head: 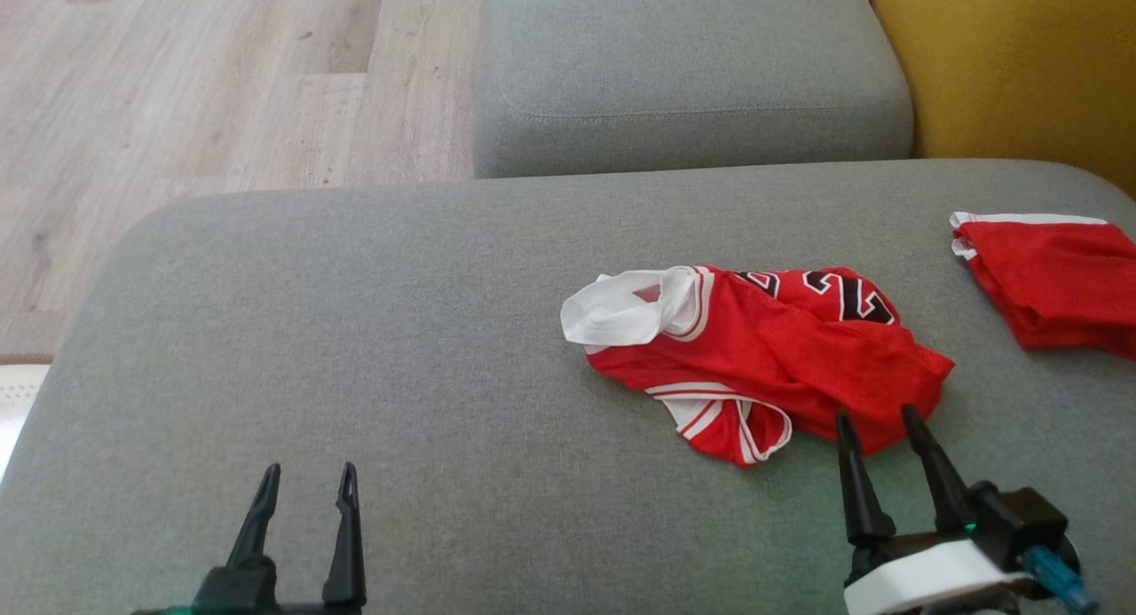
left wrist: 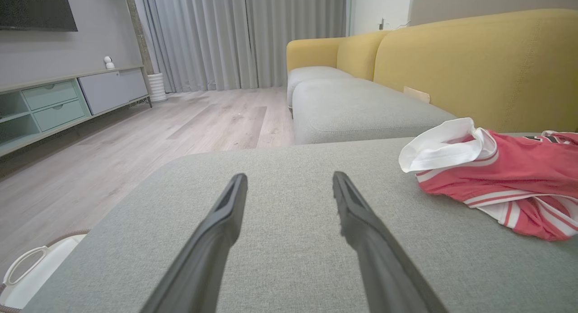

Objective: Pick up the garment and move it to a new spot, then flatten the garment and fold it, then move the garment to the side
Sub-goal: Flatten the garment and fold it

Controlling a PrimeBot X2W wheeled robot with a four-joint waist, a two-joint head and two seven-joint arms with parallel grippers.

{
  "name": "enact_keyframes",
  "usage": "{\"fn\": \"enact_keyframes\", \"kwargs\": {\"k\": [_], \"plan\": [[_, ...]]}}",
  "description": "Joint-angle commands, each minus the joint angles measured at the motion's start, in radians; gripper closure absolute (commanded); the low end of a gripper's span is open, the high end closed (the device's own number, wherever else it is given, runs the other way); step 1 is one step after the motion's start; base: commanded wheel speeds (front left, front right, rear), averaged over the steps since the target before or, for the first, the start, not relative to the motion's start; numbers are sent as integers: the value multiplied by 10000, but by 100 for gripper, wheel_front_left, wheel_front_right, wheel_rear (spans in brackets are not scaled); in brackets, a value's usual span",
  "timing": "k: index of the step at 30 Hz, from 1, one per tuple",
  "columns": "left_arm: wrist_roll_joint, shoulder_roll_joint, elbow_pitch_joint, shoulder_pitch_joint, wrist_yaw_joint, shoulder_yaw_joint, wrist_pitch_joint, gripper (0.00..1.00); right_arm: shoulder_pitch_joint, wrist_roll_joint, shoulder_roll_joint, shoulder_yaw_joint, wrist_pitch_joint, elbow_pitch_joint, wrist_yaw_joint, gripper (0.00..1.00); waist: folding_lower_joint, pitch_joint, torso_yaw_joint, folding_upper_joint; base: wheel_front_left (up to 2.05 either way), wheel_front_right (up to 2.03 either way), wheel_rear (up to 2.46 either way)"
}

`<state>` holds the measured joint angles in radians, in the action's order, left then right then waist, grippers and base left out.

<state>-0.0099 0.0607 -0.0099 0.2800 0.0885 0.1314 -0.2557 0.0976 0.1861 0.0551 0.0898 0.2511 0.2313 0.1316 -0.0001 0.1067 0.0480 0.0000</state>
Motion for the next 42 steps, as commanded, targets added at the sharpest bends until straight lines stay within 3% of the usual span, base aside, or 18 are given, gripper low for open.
{"fn": "enact_keyframes", "kwargs": {"k": [1, 6, 10, 21, 25, 33, 42], "plan": [[96, -13, -393, -593, 73, -230, -61, 0, -312, -90, -23, 205, 107, -160, -9, 0, 1, 5, 13, 0, 0, 0, 0], [80, 5, -480, -613, 26, -102, -61, 0, -380, -178, -27, 207, 107, -27, -9, 0, 1, -51, -31, 0, 0, 0, 0], [91, -4, -267, -827, -292, 366, -61, 0, -565, -202, -32, 108, 107, -340, -9, 0, 1, -312, -303, 0, 0, 0, 0], [784, -71, 1776, -3543, -1508, 3279, -61, 0, -1340, -443, 92, 23, 107, -1318, -9, 0, 1, -2138, -1921, 0, 0, 0, 0], [1050, -82, 2905, -4709, -1710, 4220, -61, 0, -1691, -450, 97, 39, 107, -1483, -9, 0, 1, -2847, -2536, 0, 0, 0, 0], [940, -96, 4735, -5914, -1790, 5211, -61, 0, -2013, -349, 53, -42, 107, -1623, -9, 0, 1, -3426, -3180, 0, 0, 0, 0], [338, -102, 5457, -6900, -1234, 5912, -61, 0, -2297, -151, 22, 118, 107, -1817, -9, 0, 1, -3773, -3400, 0, 0, 0, 0]]}}
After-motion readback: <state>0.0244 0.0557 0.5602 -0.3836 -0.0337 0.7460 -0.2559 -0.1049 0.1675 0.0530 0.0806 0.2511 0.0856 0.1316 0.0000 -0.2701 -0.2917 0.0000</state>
